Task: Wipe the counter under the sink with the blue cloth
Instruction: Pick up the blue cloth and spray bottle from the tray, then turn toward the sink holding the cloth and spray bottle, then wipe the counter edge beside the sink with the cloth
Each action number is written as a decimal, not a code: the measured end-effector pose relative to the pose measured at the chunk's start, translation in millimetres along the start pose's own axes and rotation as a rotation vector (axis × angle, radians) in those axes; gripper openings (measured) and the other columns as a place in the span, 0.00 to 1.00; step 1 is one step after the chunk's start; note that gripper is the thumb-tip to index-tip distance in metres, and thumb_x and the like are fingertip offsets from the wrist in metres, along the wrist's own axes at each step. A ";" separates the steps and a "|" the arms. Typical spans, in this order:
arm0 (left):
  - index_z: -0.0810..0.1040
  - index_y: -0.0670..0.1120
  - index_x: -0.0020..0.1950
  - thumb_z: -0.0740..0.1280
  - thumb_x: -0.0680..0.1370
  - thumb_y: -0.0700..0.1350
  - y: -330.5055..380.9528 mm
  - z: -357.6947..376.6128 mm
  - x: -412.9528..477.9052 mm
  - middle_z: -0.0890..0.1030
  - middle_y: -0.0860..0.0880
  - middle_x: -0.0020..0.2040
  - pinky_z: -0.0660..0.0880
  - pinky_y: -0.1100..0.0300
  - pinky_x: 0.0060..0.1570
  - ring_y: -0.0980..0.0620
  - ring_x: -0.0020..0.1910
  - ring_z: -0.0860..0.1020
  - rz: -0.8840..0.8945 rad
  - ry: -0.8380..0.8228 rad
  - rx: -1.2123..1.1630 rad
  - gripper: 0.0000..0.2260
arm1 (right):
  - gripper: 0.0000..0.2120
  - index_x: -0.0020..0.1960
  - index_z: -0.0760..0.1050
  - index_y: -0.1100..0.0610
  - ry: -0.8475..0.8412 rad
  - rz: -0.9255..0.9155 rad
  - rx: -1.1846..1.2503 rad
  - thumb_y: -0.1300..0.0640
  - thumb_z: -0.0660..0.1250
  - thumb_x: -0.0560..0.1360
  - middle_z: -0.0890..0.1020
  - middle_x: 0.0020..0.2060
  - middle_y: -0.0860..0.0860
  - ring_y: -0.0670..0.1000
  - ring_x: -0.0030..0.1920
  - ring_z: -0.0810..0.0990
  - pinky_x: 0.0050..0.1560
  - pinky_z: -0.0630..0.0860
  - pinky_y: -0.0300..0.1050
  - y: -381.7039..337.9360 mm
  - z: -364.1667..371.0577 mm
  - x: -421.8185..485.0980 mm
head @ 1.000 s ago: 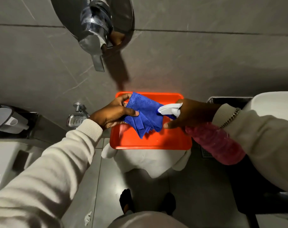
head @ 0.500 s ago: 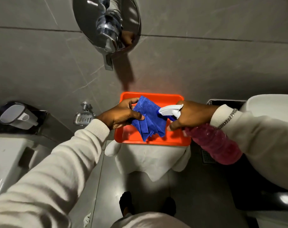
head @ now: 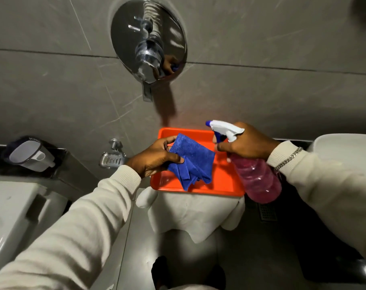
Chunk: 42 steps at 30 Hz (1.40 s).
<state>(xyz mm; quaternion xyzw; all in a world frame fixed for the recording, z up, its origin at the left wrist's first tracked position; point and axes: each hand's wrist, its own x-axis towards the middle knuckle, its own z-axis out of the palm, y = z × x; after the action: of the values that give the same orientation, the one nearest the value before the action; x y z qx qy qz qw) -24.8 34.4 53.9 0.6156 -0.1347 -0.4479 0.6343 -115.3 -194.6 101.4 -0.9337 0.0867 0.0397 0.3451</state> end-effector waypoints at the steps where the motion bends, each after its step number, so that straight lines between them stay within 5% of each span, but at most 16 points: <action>1: 0.69 0.41 0.68 0.62 0.71 0.23 -1.9 -2.0 -1.4 0.76 0.35 0.60 0.76 0.47 0.55 0.35 0.57 0.76 -0.007 0.008 0.002 0.27 | 0.08 0.46 0.80 0.56 0.092 -0.003 0.100 0.58 0.72 0.67 0.85 0.38 0.60 0.55 0.30 0.83 0.42 0.83 0.54 0.9 3.5 7.0; 8: 0.71 0.40 0.66 0.62 0.70 0.23 -16.8 -12.7 -10.8 0.77 0.34 0.62 0.72 0.42 0.62 0.34 0.60 0.76 -0.031 0.047 -0.019 0.26 | 0.09 0.44 0.76 0.53 0.672 -0.029 0.391 0.57 0.62 0.65 0.81 0.33 0.61 0.64 0.32 0.81 0.37 0.80 0.58 13.1 46.7 59.8; 13: 0.71 0.38 0.66 0.62 0.70 0.22 -17.2 -20.6 -7.2 0.75 0.31 0.64 0.78 0.48 0.53 0.34 0.59 0.77 -0.067 0.045 0.020 0.26 | 0.12 0.49 0.77 0.56 0.776 0.056 0.482 0.60 0.62 0.67 0.82 0.40 0.58 0.64 0.37 0.83 0.41 0.81 0.63 27.5 67.5 86.6; 19: 0.69 0.38 0.67 0.61 0.71 0.22 -12.3 -16.1 -4.1 0.75 0.31 0.62 0.72 0.41 0.61 0.35 0.58 0.75 -0.073 0.014 0.038 0.26 | 0.11 0.52 0.76 0.63 0.842 0.071 0.342 0.59 0.68 0.71 0.82 0.40 0.59 0.61 0.41 0.80 0.47 0.79 0.60 19.7 74.8 77.2; 21: 0.69 0.38 0.67 0.61 0.71 0.22 -9.5 -9.9 -1.2 0.76 0.33 0.61 0.73 0.42 0.60 0.36 0.58 0.76 -0.066 -0.021 0.034 0.26 | 0.19 0.58 0.74 0.60 0.770 0.127 0.410 0.55 0.73 0.72 0.83 0.48 0.56 0.57 0.46 0.82 0.52 0.80 0.54 18.7 76.6 58.6; 23: 0.70 0.39 0.67 0.62 0.71 0.24 -9.7 1.4 5.4 0.78 0.36 0.59 0.79 0.51 0.52 0.41 0.52 0.80 -0.059 -0.075 0.024 0.26 | 0.28 0.68 0.68 0.58 0.716 0.186 0.613 0.55 0.75 0.73 0.79 0.63 0.54 0.52 0.61 0.79 0.60 0.77 0.41 17.1 78.9 29.2; 25: 0.71 0.39 0.65 0.64 0.70 0.26 -13.7 18.9 13.5 0.82 0.40 0.55 0.81 0.55 0.47 0.47 0.47 0.83 -0.065 -0.154 -0.042 0.25 | 0.20 0.69 0.70 0.57 0.681 0.235 1.016 0.54 0.67 0.79 0.78 0.64 0.53 0.53 0.66 0.76 0.57 0.75 0.29 20.4 83.8 -7.0; 26: 0.73 0.40 0.64 0.65 0.69 0.28 -14.0 25.9 16.8 0.84 0.42 0.53 0.82 0.55 0.45 0.47 0.46 0.84 -0.059 -0.190 -0.065 0.24 | 0.19 0.67 0.74 0.58 0.564 0.184 1.294 0.48 0.61 0.82 0.81 0.62 0.54 0.55 0.65 0.77 0.58 0.76 0.30 16.6 87.2 -25.2; 27: 0.74 0.41 0.63 0.66 0.68 0.29 -18.6 42.7 23.3 0.85 0.43 0.52 0.82 0.56 0.44 0.47 0.47 0.84 -0.073 -0.253 -0.070 0.23 | 0.29 0.68 0.74 0.61 0.427 0.172 1.534 0.40 0.55 0.81 0.80 0.62 0.58 0.57 0.65 0.77 0.63 0.76 0.39 15.7 88.6 -52.3; 29: 0.75 0.42 0.62 0.67 0.68 0.29 -28.7 78.8 33.5 0.85 0.43 0.53 0.81 0.56 0.43 0.46 0.49 0.84 -0.109 -0.371 -0.053 0.23 | 0.48 0.74 0.61 0.69 0.389 0.214 1.732 0.30 0.54 0.73 0.70 0.69 0.67 0.63 0.69 0.70 0.73 0.64 0.58 25.7 97.6 -96.1; 31: 0.75 0.42 0.63 0.68 0.67 0.28 -47.1 125.0 40.2 0.84 0.42 0.53 0.81 0.53 0.45 0.45 0.49 0.83 -0.127 -0.413 0.026 0.25 | 0.40 0.75 0.62 0.67 0.474 0.223 1.834 0.38 0.58 0.75 0.68 0.72 0.66 0.63 0.71 0.68 0.76 0.61 0.61 44.4 108.2 -140.8; 33: 0.74 0.40 0.63 0.69 0.66 0.27 -65.8 170.6 41.1 0.82 0.41 0.53 0.79 0.55 0.49 0.47 0.48 0.81 -0.032 -0.346 0.231 0.26 | 0.20 0.64 0.78 0.61 0.650 0.366 1.896 0.53 0.65 0.75 0.81 0.60 0.61 0.59 0.62 0.78 0.64 0.76 0.55 59.8 116.7 -177.5; 36: 0.71 0.39 0.65 0.66 0.68 0.24 -85.2 232.9 38.4 0.78 0.47 0.47 0.76 0.70 0.42 0.62 0.40 0.78 0.147 -0.321 0.420 0.27 | 0.15 0.61 0.79 0.59 0.982 0.563 1.862 0.64 0.60 0.78 0.85 0.48 0.57 0.56 0.51 0.83 0.51 0.80 0.52 93.3 117.7 -230.2; 38: 0.72 0.43 0.64 0.67 0.69 0.27 -86.5 268.1 40.7 0.77 0.48 0.48 0.74 0.68 0.47 0.59 0.44 0.77 0.241 -0.318 0.461 0.26 | 0.16 0.64 0.75 0.56 1.114 0.577 1.718 0.66 0.59 0.79 0.85 0.50 0.56 0.52 0.47 0.85 0.43 0.83 0.46 114.5 107.9 -267.4; 41: 0.74 0.45 0.61 0.67 0.71 0.34 -75.5 310.3 50.9 0.78 0.46 0.51 0.74 0.61 0.55 0.51 0.51 0.77 0.450 -0.371 0.539 0.19 | 0.16 0.59 0.76 0.51 1.298 0.667 1.069 0.68 0.63 0.79 0.81 0.55 0.57 0.41 0.46 0.84 0.44 0.82 0.34 138.7 96.9 -308.3; 42: 0.75 0.45 0.61 0.66 0.71 0.37 -72.3 324.8 55.3 0.79 0.46 0.51 0.74 0.61 0.56 0.50 0.52 0.78 0.520 -0.383 0.570 0.18 | 0.17 0.59 0.77 0.51 1.331 0.661 0.825 0.69 0.63 0.78 0.80 0.57 0.57 0.43 0.52 0.83 0.52 0.82 0.40 145.9 98.7 -316.4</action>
<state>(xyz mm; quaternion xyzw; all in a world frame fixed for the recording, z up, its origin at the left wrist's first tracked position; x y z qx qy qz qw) -257.3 -209.1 34.6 0.6173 -0.5191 -0.3242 0.4943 -454.9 -196.8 -24.2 -0.4884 0.5476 -0.4540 0.5055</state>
